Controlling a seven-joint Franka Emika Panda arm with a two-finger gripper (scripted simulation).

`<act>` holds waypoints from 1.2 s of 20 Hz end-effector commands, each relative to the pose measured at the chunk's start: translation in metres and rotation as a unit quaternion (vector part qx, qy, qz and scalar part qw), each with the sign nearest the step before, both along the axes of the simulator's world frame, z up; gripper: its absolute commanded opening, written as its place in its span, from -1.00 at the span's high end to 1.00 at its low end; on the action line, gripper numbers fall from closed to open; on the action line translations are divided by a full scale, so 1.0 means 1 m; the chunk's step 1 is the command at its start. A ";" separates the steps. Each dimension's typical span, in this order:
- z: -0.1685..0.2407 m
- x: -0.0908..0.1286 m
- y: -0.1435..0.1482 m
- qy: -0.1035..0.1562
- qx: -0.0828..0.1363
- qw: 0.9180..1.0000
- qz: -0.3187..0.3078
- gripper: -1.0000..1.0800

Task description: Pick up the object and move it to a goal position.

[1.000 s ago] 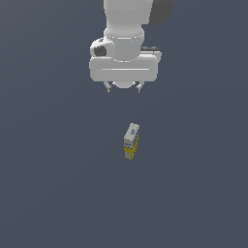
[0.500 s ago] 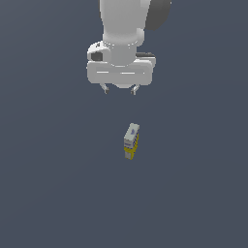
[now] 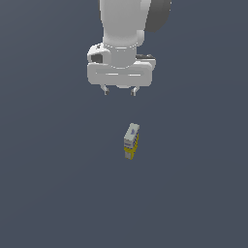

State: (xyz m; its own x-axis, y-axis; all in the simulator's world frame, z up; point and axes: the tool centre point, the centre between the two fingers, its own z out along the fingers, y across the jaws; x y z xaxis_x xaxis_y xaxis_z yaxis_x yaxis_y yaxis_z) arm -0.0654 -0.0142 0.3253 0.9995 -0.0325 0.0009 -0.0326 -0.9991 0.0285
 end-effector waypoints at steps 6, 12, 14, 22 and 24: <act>-0.021 0.015 0.009 -0.001 0.002 1.000 -0.031 -0.92; -0.054 0.036 0.023 -0.002 0.006 0.997 -0.078 -0.92; -0.068 0.044 0.029 -0.002 0.007 0.995 -0.097 -0.92; -0.109 0.063 0.045 -0.003 0.012 0.989 -0.150 -0.92; -0.115 0.065 0.048 -0.002 0.013 0.987 -0.158 -0.92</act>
